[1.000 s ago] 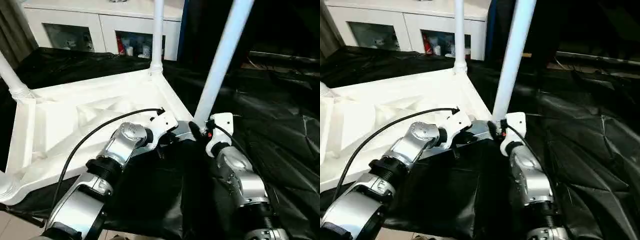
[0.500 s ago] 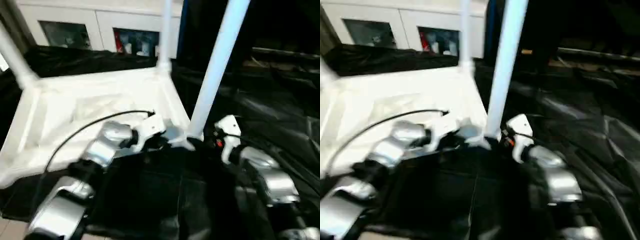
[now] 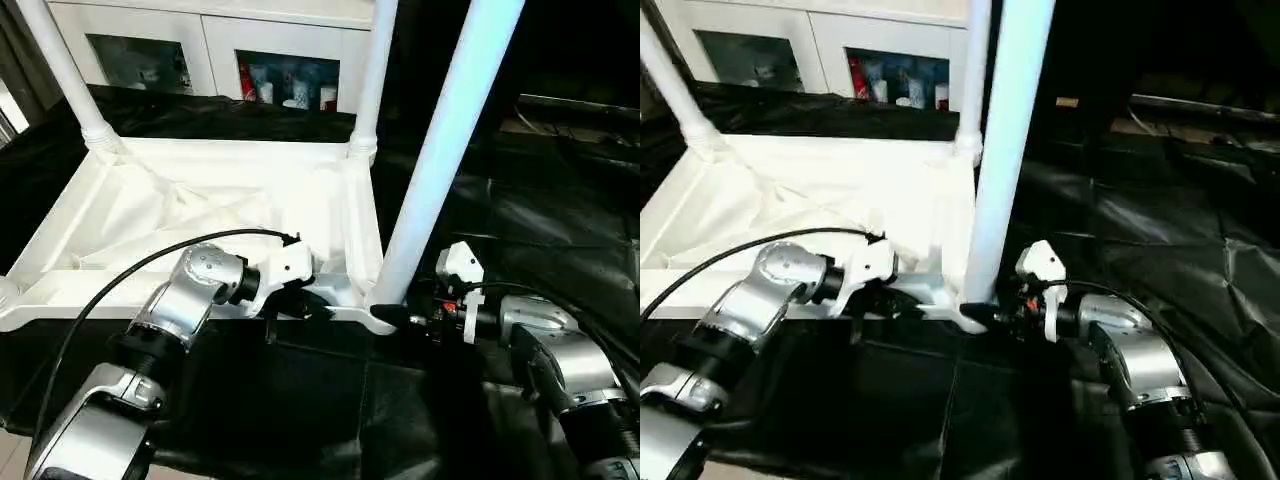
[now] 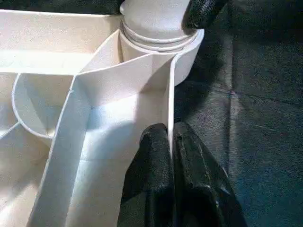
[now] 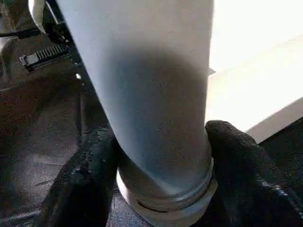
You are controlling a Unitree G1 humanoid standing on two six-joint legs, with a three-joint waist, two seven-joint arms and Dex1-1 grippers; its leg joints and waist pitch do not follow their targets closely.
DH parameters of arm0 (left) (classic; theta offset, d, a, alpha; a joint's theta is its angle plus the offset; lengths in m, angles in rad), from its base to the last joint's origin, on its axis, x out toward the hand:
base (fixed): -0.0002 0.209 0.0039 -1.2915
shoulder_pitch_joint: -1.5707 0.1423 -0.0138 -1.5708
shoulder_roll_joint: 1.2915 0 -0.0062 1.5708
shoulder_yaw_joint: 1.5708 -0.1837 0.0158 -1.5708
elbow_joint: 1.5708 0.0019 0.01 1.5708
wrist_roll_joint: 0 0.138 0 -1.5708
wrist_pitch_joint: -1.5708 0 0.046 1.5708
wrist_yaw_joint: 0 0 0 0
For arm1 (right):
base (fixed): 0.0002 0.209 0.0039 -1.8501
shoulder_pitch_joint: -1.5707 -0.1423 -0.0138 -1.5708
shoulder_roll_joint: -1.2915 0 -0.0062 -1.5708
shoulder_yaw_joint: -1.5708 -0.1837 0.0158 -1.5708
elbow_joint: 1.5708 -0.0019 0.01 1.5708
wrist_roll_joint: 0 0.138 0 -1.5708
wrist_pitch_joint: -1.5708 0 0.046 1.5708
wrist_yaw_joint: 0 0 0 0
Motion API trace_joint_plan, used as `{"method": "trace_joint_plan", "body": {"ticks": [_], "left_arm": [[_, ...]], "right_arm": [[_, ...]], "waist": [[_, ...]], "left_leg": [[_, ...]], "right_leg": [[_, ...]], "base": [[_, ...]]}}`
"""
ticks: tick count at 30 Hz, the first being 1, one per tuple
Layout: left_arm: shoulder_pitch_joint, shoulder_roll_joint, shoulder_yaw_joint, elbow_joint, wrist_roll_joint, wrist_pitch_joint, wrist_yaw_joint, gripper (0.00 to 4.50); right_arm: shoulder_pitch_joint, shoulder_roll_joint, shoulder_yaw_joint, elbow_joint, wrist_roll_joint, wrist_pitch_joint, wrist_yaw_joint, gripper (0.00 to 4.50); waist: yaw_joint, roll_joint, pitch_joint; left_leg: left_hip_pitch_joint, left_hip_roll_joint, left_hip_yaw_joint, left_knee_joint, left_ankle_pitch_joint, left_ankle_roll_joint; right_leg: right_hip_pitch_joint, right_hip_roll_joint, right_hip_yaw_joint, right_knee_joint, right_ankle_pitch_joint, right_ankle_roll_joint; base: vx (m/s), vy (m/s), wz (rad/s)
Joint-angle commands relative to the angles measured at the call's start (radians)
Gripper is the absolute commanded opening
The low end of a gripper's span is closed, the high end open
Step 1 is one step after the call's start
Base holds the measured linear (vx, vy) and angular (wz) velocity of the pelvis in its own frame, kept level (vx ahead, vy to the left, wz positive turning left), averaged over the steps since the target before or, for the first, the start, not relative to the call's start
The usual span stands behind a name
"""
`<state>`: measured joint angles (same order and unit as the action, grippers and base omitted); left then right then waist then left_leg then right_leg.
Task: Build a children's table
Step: Rotate leg to tighten
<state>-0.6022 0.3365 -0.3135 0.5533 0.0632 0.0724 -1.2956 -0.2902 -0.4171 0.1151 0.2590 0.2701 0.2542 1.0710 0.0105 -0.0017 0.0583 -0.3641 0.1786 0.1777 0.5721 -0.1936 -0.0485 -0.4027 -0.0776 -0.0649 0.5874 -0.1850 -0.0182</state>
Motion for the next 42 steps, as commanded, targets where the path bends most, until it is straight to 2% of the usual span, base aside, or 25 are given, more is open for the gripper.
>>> {"method": "trace_joint_plan", "body": {"ticks": [1,6,9,11,12,13,14,15,18,19,20,21,22,24,25,29,30,33,35,37,39,41,42], "left_arm": [[0.029,-0.014,-0.026,0.014,-0.031,0.013,-0.012,0.0],[0.027,-0.018,-0.019,0.017,-0.025,0.012,0.002,0.0],[0.017,-0.04,-0.006,0.043,-0.006,0.003,0.07,0.0],[0.012,-0.053,0.001,0.056,0.002,0.005,0.105,0.0],[0.0,-0.08,0.01,0.08,0.016,0.014,0.173,0.0],[-0.004,-0.089,0.014,0.089,0.02,0.018,0.196,0.0],[-0.004,-0.089,0.014,0.089,0.02,0.018,0.196,0.0],[-0.008,-0.096,0.017,0.095,0.023,0.021,0.215,0.0],[-0.036,-0.139,0.026,0.131,0.044,0.054,0.321,0.0],[-0.037,-0.14,0.026,0.132,0.045,0.055,0.324,0.0],[-0.061,-0.177,0.038,0.162,0.055,0.08,0.404,0.0],[-0.061,-0.177,0.038,0.162,0.055,0.08,0.404,0.0],[-0.075,-0.2,0.046,0.18,0.061,0.095,0.45,0.0],[-0.093,-0.234,0.057,0.203,0.074,0.112,0.529,0.0],[-0.101,-0.275,0.064,0.208,0.077,0.132,0.589,0.0],[-0.099,-0.294,0.059,0.204,0.075,0.135,0.593,0.0],[-0.094,-0.295,0.049,0.196,0.072,0.129,0.569,0.0],[-0.088,-0.281,0.041,0.187,0.067,0.117,0.528,0.0],[-0.081,-0.254,0.033,0.177,0.065,0.095,0.48,0.0],[-0.072,-0.225,0.02,0.168,0.065,0.071,0.435,0.0],[-0.064,-0.197,0.016,0.164,0.059,0.058,0.39,0.0],[-0.057,-0.177,0.016,0.16,0.049,0.036,0.351,0.0],[-0.047,-0.151,0.014,0.153,0.04,0.004,0.301,0.0]], "right_arm": [[-0.004,0.003,0.01,-0.01,0.011,-0.001,0.012,2.54],[0.006,0.015,0.01,-0.012,0.015,0.002,0.004,2.46],[0.03,0.042,0.002,-0.009,0.002,0.0,-0.058,2.45],[0.034,0.059,-0.003,0.005,-0.016,-0.012,-0.105,2.45],[0.035,0.104,-0.02,0.041,-0.055,-0.034,-0.223,2.45],[0.035,0.119,-0.027,0.051,-0.063,-0.037,-0.258,2.45],[0.035,0.119,-0.027,0.051,-0.063,-0.037,-0.258,2.45],[0.035,0.132,-0.033,0.059,-0.068,-0.038,-0.286,2.45],[0.04,0.215,-0.061,0.07,-0.079,-0.005,-0.441,2.45],[0.04,0.217,-0.062,0.07,-0.08,-0.005,-0.446,2.45],[0.033,0.278,-0.085,0.092,-0.105,0.004,-0.586,2.45],[0.033,0.278,-0.085,0.092,-0.105,0.004,-0.586,2.45],[0.023,0.312,-0.097,0.115,-0.131,0.001,-0.676,2.45],[0.005,0.353,-0.113,0.153,-0.166,-0.001,-0.798,2.44],[-0.016,0.395,-0.124,0.182,-0.172,-0.015,-0.878,2.44],[-0.023,0.412,-0.113,0.182,-0.177,-0.025,-0.883,2.44],[-0.024,0.412,-0.099,0.175,-0.179,-0.027,-0.861,3.13],[-0.03,0.412,-0.107,0.164,-0.152,-0.022,-0.82,3.19],[-0.039,0.384,-0.096,0.153,-0.148,-0.02,-0.772,3.56],[-0.044,0.345,-0.074,0.138,-0.141,-0.014,-0.706,3.56],[-0.042,0.293,-0.045,0.117,-0.14,-0.019,-0.615,3.56],[-0.035,0.247,-0.019,0.106,-0.152,-0.036,-0.55,3.56],[-0.025,0.194,0.002,0.088,-0.156,-0.052,-0.462,3.56]], "waist": [[0.006,-0.021,-0.054],[0.006,-0.021,-0.058],[0.006,-0.019,-0.056],[0.003,-0.019,-0.052],[-0.002,-0.017,-0.047],[-0.002,-0.017,-0.047],[-0.003,-0.018,-0.046],[-0.007,-0.021,-0.045],[-0.007,-0.019,-0.042],[-0.008,-0.022,-0.042],[-0.01,-0.02,-0.04],[-0.01,-0.02,-0.039],[-0.01,-0.019,-0.038],[-0.013,-0.02,-0.037],[-0.014,-0.016,-0.037],[-0.014,-0.017,-0.039],[-0.012,-0.017,-0.039],[-0.011,-0.017,-0.04],[-0.011,-0.017,-0.041],[-0.01,-0.017,-0.042],[-0.01,-0.019,-0.044],[-0.008,-0.022,-0.043],[-0.005,-0.023,-0.044]], "left_leg": [[0.002,0.054,-0.01,-0.056,-0.134,0.106],[-0.001,0.05,-0.009,-0.05,-0.091,0.124],[0.001,0.051,-0.01,-0.05,-0.103,0.121],[0.0,0.052,-0.01,-0.053,-0.136,0.107],[0.0,0.051,-0.012,-0.057,-0.178,0.079],[0.004,0.051,-0.012,-0.057,-0.192,0.067],[0.005,0.05,-0.013,-0.058,-0.207,0.06],[-0.002,0.048,-0.017,-0.061,-0.219,0.051],[0.009,0.047,-0.016,-0.062,-0.263,0.041],[0.005,0.045,-0.019,-0.064,-0.262,0.034],[0.0,0.046,-0.021,-0.068,-0.267,0.034],[0.006,0.046,-0.02,-0.068,-0.275,0.029],[0.017,0.044,-0.019,-0.064,-0.301,0.021],[0.012,0.042,-0.025,-0.069,-0.316,0.009],[0.018,0.042,-0.025,-0.069,-0.334,0.009],[0.015,0.043,-0.024,-0.075,-0.326,0.027],[0.012,0.043,-0.023,-0.076,-0.317,0.035],[0.009,0.043,-0.021,-0.076,-0.304,0.049],[0.008,0.045,-0.021,-0.077,-0.297,0.053],[0.002,0.045,-0.021,-0.076,-0.277,0.063],[0.003,0.046,-0.018,-0.072,-0.256,0.069],[0.001,0.045,-0.017,-0.071,-0.251,0.077],[0.001,0.046,-0.017,-0.069,-0.243,0.08]], "right_leg": [[0.055,-0.072,0.049,-0.065,-0.206,-0.241],[0.057,-0.07,0.049,-0.057,-0.139,-0.249],[0.055,-0.069,0.048,-0.059,-0.156,-0.248],[0.052,-0.069,0.047,-0.065,-0.211,-0.237],[0.046,-0.07,0.048,-0.073,-0.289,-0.218],[0.044,-0.07,0.047,-0.076,-0.316,-0.21],[0.044,-0.07,0.047,-0.08,-0.346,-0.203],[0.049,-0.071,0.046,-0.081,-0.389,-0.184],[0.033,-0.069,0.049,-0.091,-0.453,-0.157],[0.039,-0.072,0.049,-0.093,-0.471,-0.145],[0.039,-0.071,0.048,-0.093,-0.481,-0.135],[0.034,-0.069,0.047,-0.096,-0.494,-0.128],[0.025,-0.073,0.049,-0.103,-0.526,-0.126],[0.03,-0.071,0.045,-0.105,-0.552,-0.11],[0.023,-0.073,0.046,-0.108,-0.568,-0.105],[0.029,-0.07,0.045,-0.112,-0.518,-0.101],[0.03,-0.071,0.047,-0.11,-0.49,-0.107],[0.033,-0.073,0.048,-0.107,-0.458,-0.119],[0.035,-0.073,0.048,-0.104,-0.439,-0.128],[0.042,-0.073,0.047,-0.099,-0.399,-0.139],[0.042,-0.073,0.048,-0.095,-0.364,-0.153],[0.044,-0.074,0.047,-0.097,-0.38,-0.156],[0.045,-0.075,0.047,-0.098,-0.388,-0.153]], "base": [[0.0,0.0,0.0],[0.0,0.0,0.0],[0.0,0.0,0.0],[0.0,0.0,0.0],[0.0,0.0,0.0],[0.0,0.0,0.0],[0.0,0.0,0.0],[0.0,0.0,0.0],[0.0,0.0,0.0],[0.0,0.0,0.0],[0.0,0.0,0.0],[0.0,0.0,0.0],[0.0,0.0,0.0],[0.0,0.0,0.0],[0.0,0.0,0.0],[0.0,0.0,0.0],[0.0,0.0,0.0],[0.0,0.0,0.0],[0.0,0.0,0.0],[0.0,0.0,0.0],[0.0,0.0,0.0],[0.0,0.0,0.0],[0.0,0.0,0.0]]}}
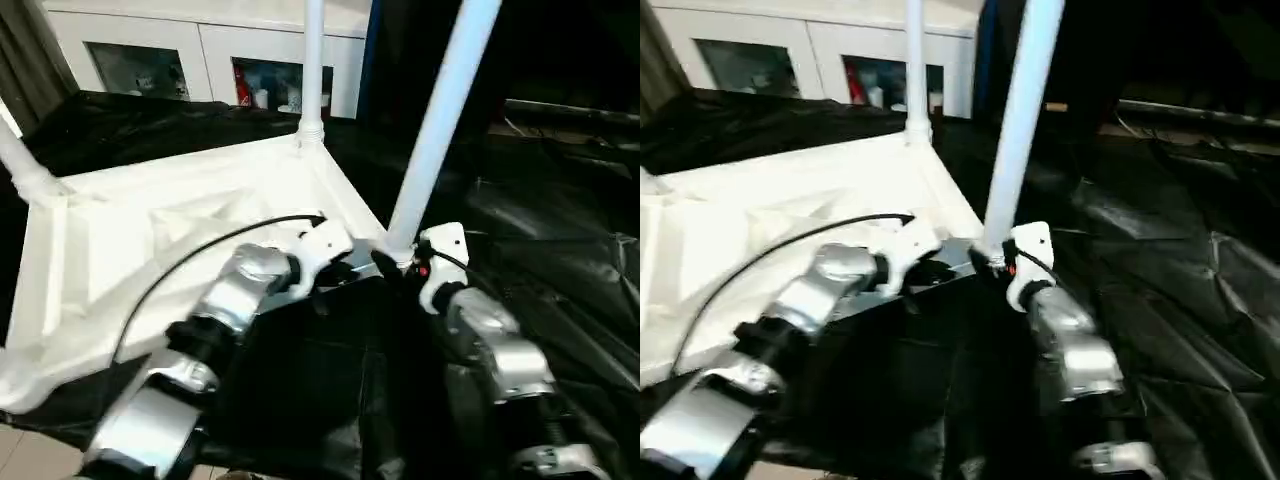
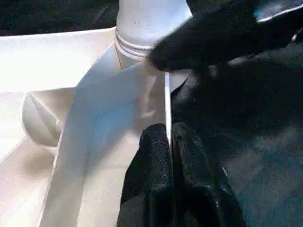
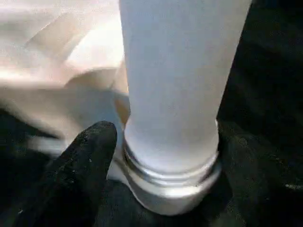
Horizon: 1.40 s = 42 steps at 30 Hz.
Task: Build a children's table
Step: Rotate leg to tighten
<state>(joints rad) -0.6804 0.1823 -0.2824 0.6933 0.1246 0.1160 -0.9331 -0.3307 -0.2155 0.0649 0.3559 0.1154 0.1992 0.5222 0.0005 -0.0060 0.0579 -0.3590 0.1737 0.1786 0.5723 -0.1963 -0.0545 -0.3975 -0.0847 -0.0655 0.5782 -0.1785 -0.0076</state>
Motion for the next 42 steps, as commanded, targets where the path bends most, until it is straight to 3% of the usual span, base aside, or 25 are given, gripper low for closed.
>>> {"method": "trace_joint_plan", "body": {"ticks": [1,3,12,15,18,20,23,27,31,36,39,40,42], "left_arm": [[0.036,0.013,-0.018,0.008,-0.027,-0.05,-0.085,0.0],[0.054,0.042,-0.018,-0.015,-0.053,-0.073,-0.166,0.0],[0.077,0.116,-0.025,-0.061,-0.112,-0.067,-0.347,0.0],[0.079,0.126,-0.026,-0.066,-0.114,-0.064,-0.371,0.0],[0.08,0.129,-0.026,-0.069,-0.114,-0.061,-0.38,0.0],[0.081,0.13,-0.025,-0.071,-0.114,-0.06,-0.382,0.0],[0.082,0.13,-0.023,-0.072,-0.116,-0.058,-0.385,0.0],[0.081,0.13,-0.022,-0.073,-0.118,-0.058,-0.385,0.0],[0.081,0.129,-0.018,-0.073,-0.115,-0.059,-0.375,0.0],[0.045,0.079,0.025,-0.02,-0.093,-0.07,-0.217,0.0],[0.032,0.057,0.035,-0.004,-0.089,-0.064,-0.171,0.0],[0.021,0.035,0.038,0.008,-0.079,-0.055,-0.12,0.0],[0.014,0.022,0.041,0.016,-0.075,-0.048,-0.093,0.0]], "right_arm": [[0.022,-0.02,0.05,-0.024,0.014,0.006,0.123,3.56],[0.038,-0.062,0.045,-0.07,0.058,0.017,0.224,3.56],[0.06,-0.178,0.045,-0.153,0.147,0.032,0.442,3.56],[0.072,-0.196,0.041,-0.173,0.171,0.033,0.493,3.56],[0.075,-0.202,0.042,-0.179,0.184,0.038,0.512,3.56],[0.075,-0.203,0.043,-0.18,0.188,0.041,0.517,3.29],[0.075,-0.202,0.044,-0.18,0.188,0.044,0.521,3.1],[0.075,-0.199,0.046,-0.178,0.188,0.047,0.522,2.82],[0.079,-0.192,0.048,-0.175,0.186,0.056,0.51,2.44],[0.08,-0.122,0.041,-0.093,0.078,0.008,0.292,2.12],[0.082,-0.086,0.026,-0.075,0.071,0.019,0.221,2.02],[0.082,-0.028,-0.001,-0.06,0.056,0.023,0.099,2.0],[0.08,0.002,-0.015,-0.051,0.049,0.031,0.032,1.99]], "waist": [[0.005,-0.02,-0.045],[0.008,-0.023,-0.046],[0.008,-0.014,-0.058],[0.013,-0.015,-0.055],[0.013,-0.015,-0.051],[0.013,-0.015,-0.051],[0.013,-0.015,-0.054],[0.014,-0.016,-0.057],[0.016,-0.016,-0.056],[0.014,-0.015,-0.049],[0.01,-0.017,-0.046],[0.008,-0.018,-0.045],[0.004,-0.015,-0.047]], "left_leg": [[-0.007,0.05,-0.015,-0.067,-0.223,0.095],[-0.007,0.052,-0.013,-0.066,-0.188,0.112],[-0.005,0.058,-0.009,-0.052,-0.053,0.183],[-0.003,0.06,-0.008,-0.054,-0.077,0.177],[-0.003,0.059,-0.009,-0.057,-0.119,0.151],[-0.001,0.059,-0.01,-0.058,-0.135,0.134],[-0.002,0.058,-0.01,-0.057,-0.109,0.131],[-0.005,0.056,-0.009,-0.052,-0.071,0.152],[-0.004,0.057,-0.009,-0.052,-0.074,0.156],[-0.003,0.056,-0.01,-0.056,-0.135,0.109],[0.0,0.055,-0.012,-0.06,-0.193,0.076],[-0.002,0.055,-0.014,-0.062,-0.203,0.069],[-0.001,0.054,-0.015,-0.064,-0.221,0.059]], "right_leg": [[0.04,-0.069,0.049,-0.086,-0.381,-0.166],[0.044,-0.068,0.05,-0.08,-0.333,-0.177],[0.049,-0.063,0.046,-0.042,-0.038,-0.293],[0.049,-0.065,0.046,-0.047,-0.08,-0.294],[0.048,-0.066,0.046,-0.055,-0.155,-0.276],[0.047,-0.065,0.046,-0.058,-0.189,-0.266],[0.049,-0.064,0.047,-0.052,-0.148,-0.268],[0.052,-0.064,0.046,-0.045,-0.087,-0.281],[0.051,-0.064,0.045,-0.046,-0.1,-0.282],[0.043,-0.064,0.046,-0.059,-0.214,-0.255],[0.04,-0.065,0.047,-0.07,-0.328,-0.216],[0.04,-0.064,0.046,-0.072,-0.351,-0.204],[0.037,-0.064,0.047,-0.074,-0.369,-0.194]], "base": [[0.0,0.0,0.0],[0.0,0.0,0.0],[0.0,0.0,0.0],[0.0,0.0,0.0],[0.0,0.0,0.0],[0.0,0.0,0.0],[0.0,0.0,0.0],[0.0,0.0,0.0],[0.0,0.0,0.0],[0.0,0.0,0.0],[0.0,0.0,0.0],[0.0,0.0,0.0],[0.0,0.0,0.0]]}}
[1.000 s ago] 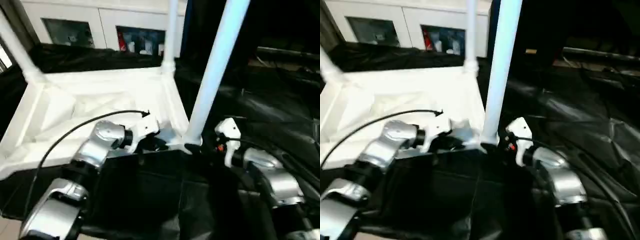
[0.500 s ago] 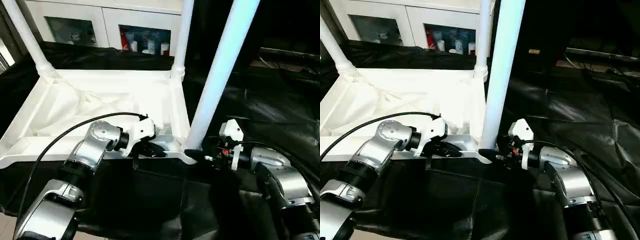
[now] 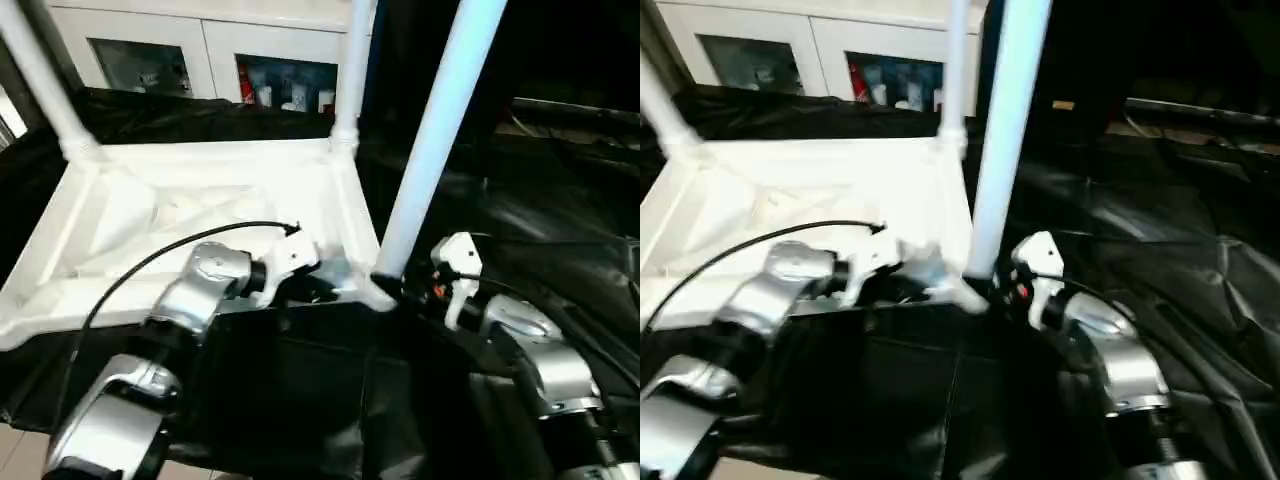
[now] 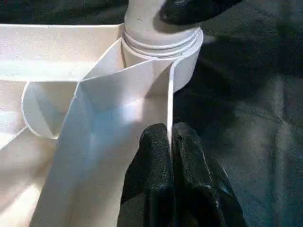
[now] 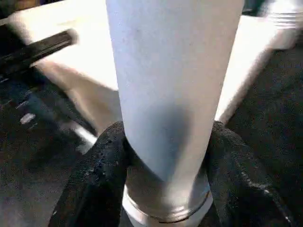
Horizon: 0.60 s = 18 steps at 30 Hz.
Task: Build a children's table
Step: Rotate leg to tighten
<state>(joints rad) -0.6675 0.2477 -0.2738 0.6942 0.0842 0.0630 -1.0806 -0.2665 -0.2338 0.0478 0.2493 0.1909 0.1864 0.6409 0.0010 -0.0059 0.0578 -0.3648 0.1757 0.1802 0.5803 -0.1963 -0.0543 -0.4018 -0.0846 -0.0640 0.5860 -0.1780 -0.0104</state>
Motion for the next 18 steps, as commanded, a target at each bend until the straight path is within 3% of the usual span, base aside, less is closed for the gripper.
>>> {"method": "trace_joint_plan", "body": {"ticks": [1,5,9,11,15,18], "left_arm": [[-0.009,-0.064,0.034,0.03,-0.023,0.012,0.106,0.0],[-0.027,-0.112,0.032,0.053,-0.002,0.03,0.208,0.0],[-0.039,-0.162,0.036,0.062,0.004,0.047,0.273,0.0],[-0.037,-0.17,0.032,0.056,0.003,0.048,0.273,0.0],[-0.025,-0.166,0.023,0.042,0.001,0.04,0.256,0.0],[-0.015,-0.14,0.02,0.036,-0.002,0.024,0.222,0.0]], "right_arm": [[0.01,0.063,-0.017,0.077,-0.039,0.056,-0.186,1.99],[-0.004,0.148,-0.033,0.109,-0.066,0.06,-0.333,1.98],[-0.024,0.21,-0.02,0.131,-0.092,0.032,-0.406,1.98],[-0.028,0.216,-0.011,0.134,-0.098,0.032,-0.404,2.67],[-0.051,0.201,0.019,0.15,-0.128,0.024,-0.384,3.03],[-0.051,0.161,0.029,0.133,-0.121,0.016,-0.314,3.03]], "waist": [[0.001,-0.01,-0.047],[-0.001,-0.011,-0.047],[0.002,-0.012,-0.049],[0.003,-0.012,-0.051],[0.004,-0.014,-0.055],[0.005,-0.014,-0.057]], "left_leg": [[0.001,0.051,-0.019,-0.074,-0.215,0.049],[0.009,0.051,-0.017,-0.075,-0.243,0.037],[0.007,0.05,-0.016,-0.075,-0.224,0.046],[0.004,0.049,-0.015,-0.073,-0.211,0.053],[0.002,0.049,-0.015,-0.071,-0.186,0.069],[0.001,0.049,-0.014,-0.069,-0.178,0.081]], "right_leg": [[0.042,-0.065,0.046,-0.081,-0.371,-0.185],[0.036,-0.063,0.047,-0.087,-0.376,-0.182],[0.038,-0.063,0.048,-0.083,-0.324,-0.189],[0.042,-0.065,0.048,-0.08,-0.299,-0.194],[0.045,-0.065,0.047,-0.077,-0.278,-0.195],[0.047,-0.066,0.047,-0.075,-0.258,-0.199]], "base": [[0.0,0.0,0.0],[0.0,0.0,0.0],[0.0,0.0,0.0],[0.0,0.0,0.0],[0.0,0.0,0.0],[0.0,0.0,0.0]]}}
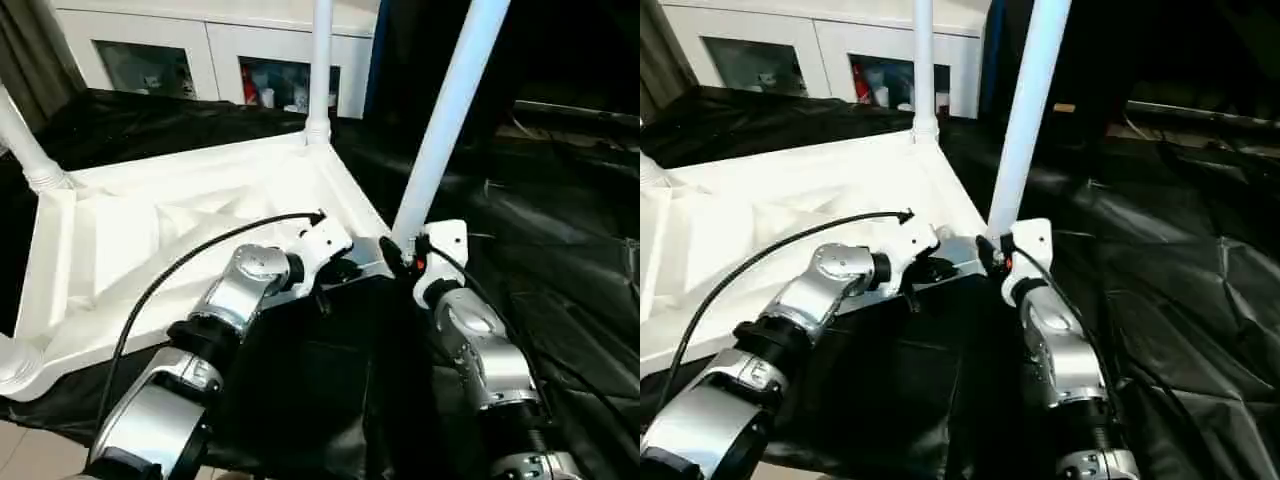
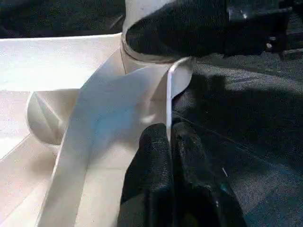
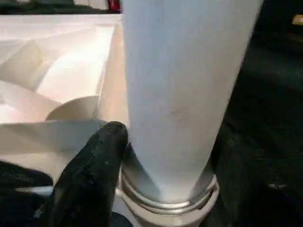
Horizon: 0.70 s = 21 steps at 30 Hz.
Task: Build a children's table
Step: Rotate leg to tighten
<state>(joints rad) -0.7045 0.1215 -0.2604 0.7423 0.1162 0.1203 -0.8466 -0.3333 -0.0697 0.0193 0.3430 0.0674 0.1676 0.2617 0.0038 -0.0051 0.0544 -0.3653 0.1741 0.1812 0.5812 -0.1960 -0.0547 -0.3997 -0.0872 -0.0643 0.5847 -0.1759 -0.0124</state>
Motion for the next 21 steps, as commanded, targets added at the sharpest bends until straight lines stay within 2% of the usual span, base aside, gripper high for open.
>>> {"method": "trace_joint_plan", "body": {"ticks": [1,4,6,7,10,13,16,18,21], "left_arm": [[0.027,-0.002,0.005,-0.019,-0.038,-0.042,-0.035,0.0],[0.043,0.03,-0.002,-0.039,-0.048,-0.052,-0.1,0.0],[0.054,0.053,-0.008,-0.054,-0.057,-0.059,-0.15,0.0],[0.062,0.069,-0.013,-0.065,-0.064,-0.067,-0.189,0.0],[0.075,0.102,-0.022,-0.081,-0.073,-0.072,-0.251,0.0],[0.091,0.132,-0.021,-0.107,-0.102,-0.066,-0.333,0.0],[0.1,0.146,-0.028,-0.128,-0.111,-0.048,-0.37,0.0],[0.114,0.162,-0.031,-0.152,-0.122,-0.034,-0.401,0.0],[0.121,0.168,-0.035,-0.159,-0.123,-0.032,-0.416,0.0]], "right_arm": [[0.019,-0.025,0.061,0.028,0.01,0.032,0.105,3.03],[0.026,-0.081,0.051,-0.005,0.056,0.046,0.216,3.03],[0.031,-0.124,0.047,-0.028,0.084,0.053,0.305,3.03],[0.036,-0.158,0.049,-0.046,0.105,0.053,0.373,3.03],[0.046,-0.223,0.051,-0.085,0.152,0.061,0.5,3.03],[0.048,-0.279,0.041,-0.112,0.199,0.081,0.602,3.03],[0.047,-0.29,0.036,-0.117,0.213,0.09,0.628,3.03],[0.06,-0.325,0.053,-0.144,0.24,0.11,0.707,3.03],[0.069,-0.342,0.072,-0.149,0.234,0.112,0.739,3.03]], "waist": [[0.002,-0.019,-0.053],[0.004,-0.02,-0.055],[0.004,-0.019,-0.056],[0.005,-0.021,-0.058],[0.005,-0.018,-0.055],[0.007,-0.018,-0.056],[0.007,-0.018,-0.056],[0.008,-0.018,-0.054],[0.011,-0.019,-0.052]], "left_leg": [[0.0,0.05,-0.014,-0.069,-0.176,0.088],[-0.003,0.051,-0.014,-0.065,-0.156,0.11],[-0.001,0.051,-0.012,-0.063,-0.14,0.121],[-0.006,0.051,-0.013,-0.062,-0.127,0.128],[-0.002,0.053,-0.012,-0.061,-0.132,0.146],[-0.001,0.056,-0.012,-0.06,-0.126,0.147],[0.002,0.058,-0.012,-0.06,-0.137,0.138],[0.001,0.057,-0.012,-0.062,-0.133,0.139],[0.001,0.058,-0.011,-0.061,-0.126,0.14]], "right_leg": [[0.046,-0.062,0.046,-0.073,-0.258,-0.197],[0.052,-0.064,0.046,-0.07,-0.234,-0.202],[0.049,-0.064,0.046,-0.068,-0.213,-0.214],[0.055,-0.064,0.044,-0.063,-0.194,-0.22],[0.051,-0.061,0.044,-0.064,-0.181,-0.233],[0.05,-0.062,0.043,-0.06,-0.165,-0.248],[0.05,-0.064,0.044,-0.059,-0.175,-0.256],[0.051,-0.061,0.043,-0.058,-0.17,-0.258],[0.048,-0.062,0.044,-0.058,-0.164,-0.26]], "base": [[0.0,0.0,0.0],[0.0,0.0,0.0],[0.0,0.0,0.0],[0.0,0.0,0.0],[0.0,0.0,0.0],[0.0,0.0,0.0],[0.0,0.0,0.0],[0.0,0.0,0.0],[0.0,0.0,0.0]]}}
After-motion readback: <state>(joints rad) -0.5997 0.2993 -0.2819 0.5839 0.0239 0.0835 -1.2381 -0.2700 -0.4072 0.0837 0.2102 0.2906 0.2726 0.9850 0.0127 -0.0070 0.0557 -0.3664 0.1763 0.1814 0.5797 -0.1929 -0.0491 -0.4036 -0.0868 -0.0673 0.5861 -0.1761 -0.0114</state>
